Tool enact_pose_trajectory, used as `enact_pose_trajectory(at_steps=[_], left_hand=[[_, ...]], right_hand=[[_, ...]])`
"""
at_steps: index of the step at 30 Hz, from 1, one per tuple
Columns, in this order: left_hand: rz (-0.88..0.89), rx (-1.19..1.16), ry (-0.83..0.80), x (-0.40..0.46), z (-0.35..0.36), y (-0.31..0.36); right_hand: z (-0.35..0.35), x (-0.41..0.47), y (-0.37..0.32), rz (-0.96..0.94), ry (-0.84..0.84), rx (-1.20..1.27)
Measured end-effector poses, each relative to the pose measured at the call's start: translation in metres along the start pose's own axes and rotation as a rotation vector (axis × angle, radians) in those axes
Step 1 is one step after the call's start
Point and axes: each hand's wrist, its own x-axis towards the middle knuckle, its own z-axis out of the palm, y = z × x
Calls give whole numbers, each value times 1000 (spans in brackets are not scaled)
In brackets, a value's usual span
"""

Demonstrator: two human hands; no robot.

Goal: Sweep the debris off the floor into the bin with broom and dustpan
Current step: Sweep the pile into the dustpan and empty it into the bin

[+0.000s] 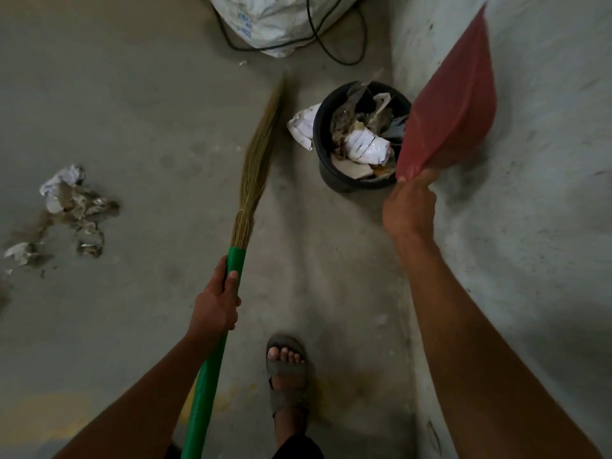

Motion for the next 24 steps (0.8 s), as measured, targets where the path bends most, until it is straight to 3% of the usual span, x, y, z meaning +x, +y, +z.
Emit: enact_pose_trajectory(at_steps=[6,17,24], left_hand=[[-7,9,-10,2,17,-1],[-24,-34,-34,-2,43,4],[-22,-7,-25,8,31,9]], right_hand=[[17,32,-11,-34,-123,-67],[40,24,5,85,-216,-13],[22,6,-3,-79,-93,-17]])
